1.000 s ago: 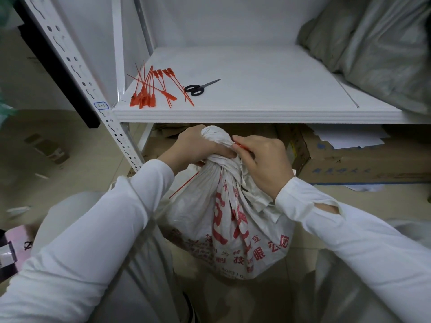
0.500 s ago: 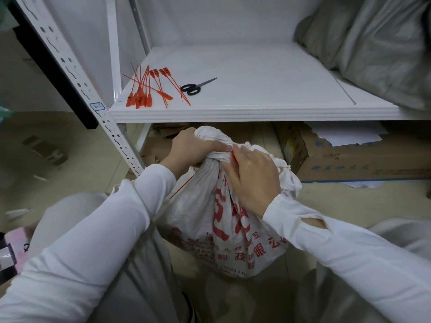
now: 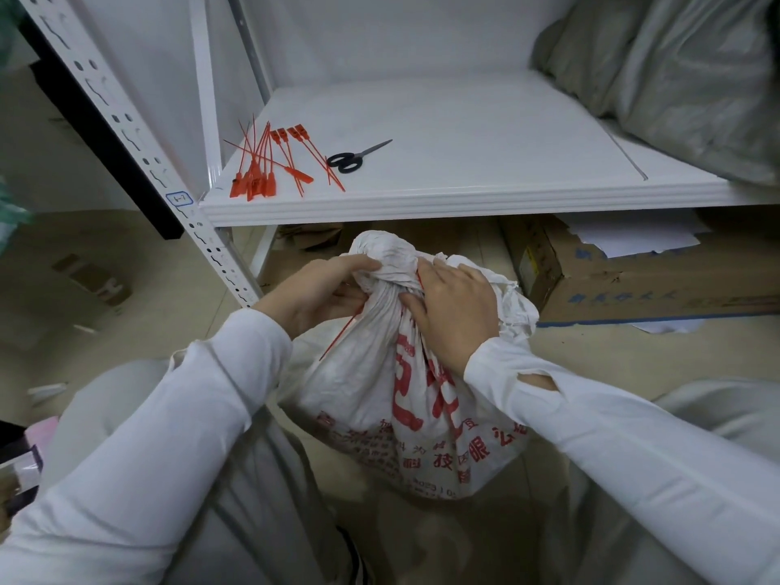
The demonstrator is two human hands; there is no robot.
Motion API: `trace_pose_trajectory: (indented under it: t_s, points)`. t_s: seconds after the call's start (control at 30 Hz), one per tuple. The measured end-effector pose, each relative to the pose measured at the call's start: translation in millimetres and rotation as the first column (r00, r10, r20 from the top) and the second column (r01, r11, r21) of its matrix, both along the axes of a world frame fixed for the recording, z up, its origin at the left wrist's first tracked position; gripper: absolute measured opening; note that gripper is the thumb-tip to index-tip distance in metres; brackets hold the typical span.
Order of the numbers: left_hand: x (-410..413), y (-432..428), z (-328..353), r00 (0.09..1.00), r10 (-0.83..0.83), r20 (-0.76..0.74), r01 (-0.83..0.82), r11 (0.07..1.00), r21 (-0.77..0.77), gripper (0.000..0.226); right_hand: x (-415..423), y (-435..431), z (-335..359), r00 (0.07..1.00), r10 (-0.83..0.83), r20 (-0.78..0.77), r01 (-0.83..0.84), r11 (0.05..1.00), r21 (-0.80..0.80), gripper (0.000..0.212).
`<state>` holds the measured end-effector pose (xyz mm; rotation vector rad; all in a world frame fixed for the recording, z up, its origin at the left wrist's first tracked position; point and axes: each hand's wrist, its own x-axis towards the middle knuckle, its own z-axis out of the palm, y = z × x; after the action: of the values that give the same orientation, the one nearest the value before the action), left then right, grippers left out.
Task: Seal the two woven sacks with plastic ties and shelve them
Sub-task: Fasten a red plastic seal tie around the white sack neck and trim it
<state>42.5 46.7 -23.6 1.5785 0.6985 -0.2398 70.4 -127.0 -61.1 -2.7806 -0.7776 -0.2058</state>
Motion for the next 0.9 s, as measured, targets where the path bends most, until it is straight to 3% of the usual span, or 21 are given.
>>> trace_pose_trajectory:
  t_s: [0.1,0.23,0.33,0.4,0.47,0.57,0.63,0.73,0.83,0.9]
  points:
    - [-2.7,9.5,3.3,0.998,0.024,-0.059,-0.025,0.999,-0.02,0.031,3.1,1.0,-0.6,1.0,-0.009,0.011,0.009,1.0,0.017,0.052]
    - [-10.8,14.7,4.5,1.0,0.015,-0.008,-0.015,1.0,0.001,0.028,4.9,0.9,-1.9,0.999,-0.03,0.02,0.029,0.999,0.04,0.05]
    - [-17.6,17.7,1.1,0.98,-0.147,0.133,0.135,0.986,0.098,0.027,7.7,-1.3,-2.9,0.998,-0.043,0.038,0.039,0.995,0.093,0.045]
    - [-21.2,18.0,-3.5,0.927,-0.293,0.235,0.228,0.936,0.269,0.023,9.6,-2.4,-3.6,0.998,-0.048,0.05,0.041,0.99,0.132,0.041]
    - [-22.7,16.2,-10.8,0.848,-0.436,0.3,0.234,0.817,0.527,0.02,10.4,-3.1,-4.8,0.998,-0.042,0.051,0.034,0.987,0.155,0.037]
    - [-19.6,14.4,-21.2,0.676,-0.676,0.295,0.135,0.507,0.851,0.011,11.4,-3.7,-6.5,0.999,-0.022,0.042,0.015,0.984,0.178,0.035]
    - [-18.1,13.7,-23.9,0.585,-0.776,0.238,0.108,0.365,0.925,0.01,12.9,-4.3,-8.2,0.999,-0.014,0.038,0.007,0.982,0.186,0.035]
    - [-16.3,10.6,-23.1,0.487,-0.854,0.183,0.021,0.22,0.975,0.026,14.6,-5.8,-10.8,1.0,-0.002,0.031,-0.003,0.983,0.182,0.035]
    - [-12.5,-0.4,-21.5,0.398,-0.909,0.126,-0.178,0.058,0.982,0.007,15.0,-8.1,-14.2,0.999,0.008,0.033,-0.014,0.98,0.196,0.034]
    - [-8.7,-8.3,-23.7,0.348,-0.937,0.027,-0.255,-0.067,0.965,0.012,15.1,-10.6,-15.9,0.999,0.018,0.034,-0.025,0.977,0.211,0.032]
